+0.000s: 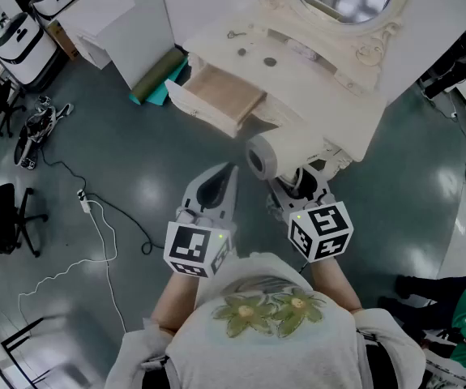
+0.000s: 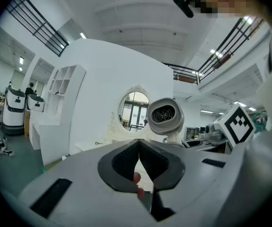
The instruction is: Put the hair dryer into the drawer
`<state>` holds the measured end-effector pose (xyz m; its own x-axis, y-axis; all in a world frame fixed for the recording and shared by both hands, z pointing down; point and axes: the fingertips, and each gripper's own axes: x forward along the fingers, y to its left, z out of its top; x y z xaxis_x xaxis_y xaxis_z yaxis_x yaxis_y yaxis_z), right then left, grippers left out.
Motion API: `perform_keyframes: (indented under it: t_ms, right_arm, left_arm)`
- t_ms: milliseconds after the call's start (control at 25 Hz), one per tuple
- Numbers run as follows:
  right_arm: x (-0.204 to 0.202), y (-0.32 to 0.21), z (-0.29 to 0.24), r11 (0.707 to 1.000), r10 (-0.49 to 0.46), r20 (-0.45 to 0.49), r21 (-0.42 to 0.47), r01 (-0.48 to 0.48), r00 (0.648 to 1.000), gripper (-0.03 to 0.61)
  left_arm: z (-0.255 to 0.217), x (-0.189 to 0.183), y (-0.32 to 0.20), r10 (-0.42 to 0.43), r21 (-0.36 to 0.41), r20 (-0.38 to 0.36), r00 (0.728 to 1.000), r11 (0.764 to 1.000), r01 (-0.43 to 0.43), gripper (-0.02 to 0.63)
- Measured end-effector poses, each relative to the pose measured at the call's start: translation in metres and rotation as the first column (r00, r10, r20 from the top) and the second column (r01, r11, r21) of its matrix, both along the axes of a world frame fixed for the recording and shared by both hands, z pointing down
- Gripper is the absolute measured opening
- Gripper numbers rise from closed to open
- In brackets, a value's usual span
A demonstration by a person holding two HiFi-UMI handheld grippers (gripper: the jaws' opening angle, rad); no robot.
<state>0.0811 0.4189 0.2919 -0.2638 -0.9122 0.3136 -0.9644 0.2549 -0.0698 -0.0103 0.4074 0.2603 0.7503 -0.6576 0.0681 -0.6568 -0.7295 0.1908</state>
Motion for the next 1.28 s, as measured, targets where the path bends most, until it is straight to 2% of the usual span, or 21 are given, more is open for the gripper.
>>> perform_keyframes:
  t_ms: [200, 360, 640, 920, 1280]
  right_arm:
    - [-0.018, -0.011, 0.010, 1.000, 0.008, 0.007, -0.014, -0.007, 1.000, 0.204]
    - [-0.034, -0.017, 0.016, 1.000, 0.005, 0.055, -0.014, -0.005, 0.998, 0.204]
    - [-0.050, -0.034, 0.023, 0.999, -0.027, 0.058, -0.024, 0.029, 0.998, 0.204]
    - [-0.043, -0.079, 0.035, 0.997, -0.058, 0.066, -0.046, 0.061, 0.996, 0.204]
    - [-0.028, -0.163, 0.036, 0.994, -0.096, 0.069, -0.052, 0.099, 0.993, 0.204]
  left_arm:
    - [0.009, -0.013, -0.007, 0.021, -0.005, 0.004, 1.000, 1.000, -0.021, 0.011]
    - [0.023, -0.026, -0.015, 0.023, -0.031, 0.004, 1.000, 0.999, -0.023, 0.011]
    - [0.036, -0.034, -0.033, 0.032, -0.051, 0.011, 0.999, 0.998, -0.031, 0.011]
    - [0.043, -0.033, -0.084, 0.004, -0.068, 0.018, 1.000, 0.998, -0.003, 0.011]
    - [0.042, -0.026, -0.169, -0.045, -0.068, 0.027, 0.999, 0.997, 0.046, 0.011]
